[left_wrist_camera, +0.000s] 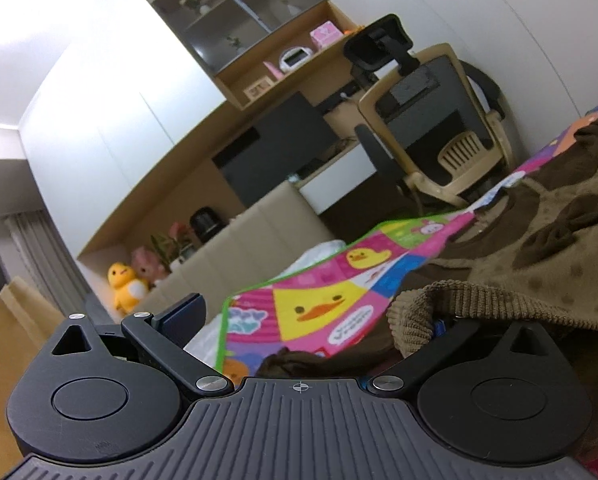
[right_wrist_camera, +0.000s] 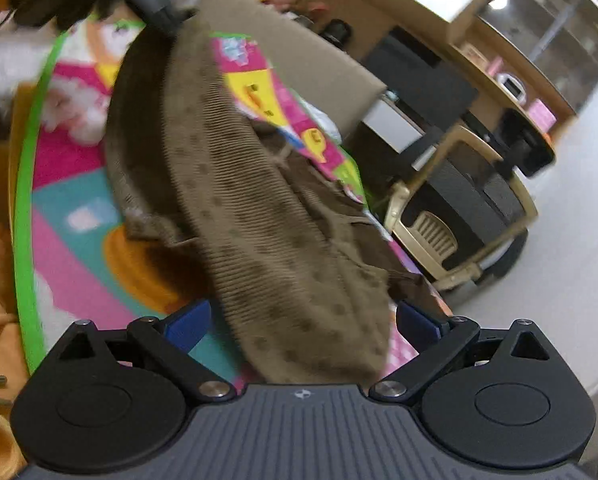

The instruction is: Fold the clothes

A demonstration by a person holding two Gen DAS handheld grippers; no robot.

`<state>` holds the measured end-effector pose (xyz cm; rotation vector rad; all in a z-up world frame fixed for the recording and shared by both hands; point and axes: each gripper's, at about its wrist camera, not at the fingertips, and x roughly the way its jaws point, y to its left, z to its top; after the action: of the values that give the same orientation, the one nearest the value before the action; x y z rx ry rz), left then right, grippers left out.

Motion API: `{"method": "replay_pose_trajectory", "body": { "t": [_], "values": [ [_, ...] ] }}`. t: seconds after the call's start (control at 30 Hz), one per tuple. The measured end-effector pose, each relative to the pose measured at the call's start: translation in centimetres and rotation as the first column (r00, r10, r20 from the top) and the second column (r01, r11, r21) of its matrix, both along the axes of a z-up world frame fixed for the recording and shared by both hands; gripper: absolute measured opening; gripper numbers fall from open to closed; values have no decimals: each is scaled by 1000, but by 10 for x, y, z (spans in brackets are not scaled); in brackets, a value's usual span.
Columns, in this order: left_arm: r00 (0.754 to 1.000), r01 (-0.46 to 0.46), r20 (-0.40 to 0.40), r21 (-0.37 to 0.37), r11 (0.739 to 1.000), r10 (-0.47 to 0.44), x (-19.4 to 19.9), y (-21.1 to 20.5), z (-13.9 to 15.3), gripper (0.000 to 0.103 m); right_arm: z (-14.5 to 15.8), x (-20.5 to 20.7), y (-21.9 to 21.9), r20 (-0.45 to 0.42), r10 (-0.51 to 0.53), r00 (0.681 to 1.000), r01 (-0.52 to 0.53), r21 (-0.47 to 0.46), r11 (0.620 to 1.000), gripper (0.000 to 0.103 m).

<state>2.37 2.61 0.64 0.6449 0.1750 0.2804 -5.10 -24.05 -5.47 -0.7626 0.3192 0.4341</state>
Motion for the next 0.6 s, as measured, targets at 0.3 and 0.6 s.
{"method": "replay_pose_trajectory", "body": {
  "t": [0.3, 0.6],
  "values": [
    [999, -1, 42, -10, 1000, 2, -7, -2, 15, 103, -5, 43, 80, -33, 87, 996, -83, 102, 991, 99],
    [996, -36, -80, -43, 998, 33, -33, 17, -22, 103, -8, 49, -9, 180, -297, 938, 306, -22, 952, 99]
  ]
}}
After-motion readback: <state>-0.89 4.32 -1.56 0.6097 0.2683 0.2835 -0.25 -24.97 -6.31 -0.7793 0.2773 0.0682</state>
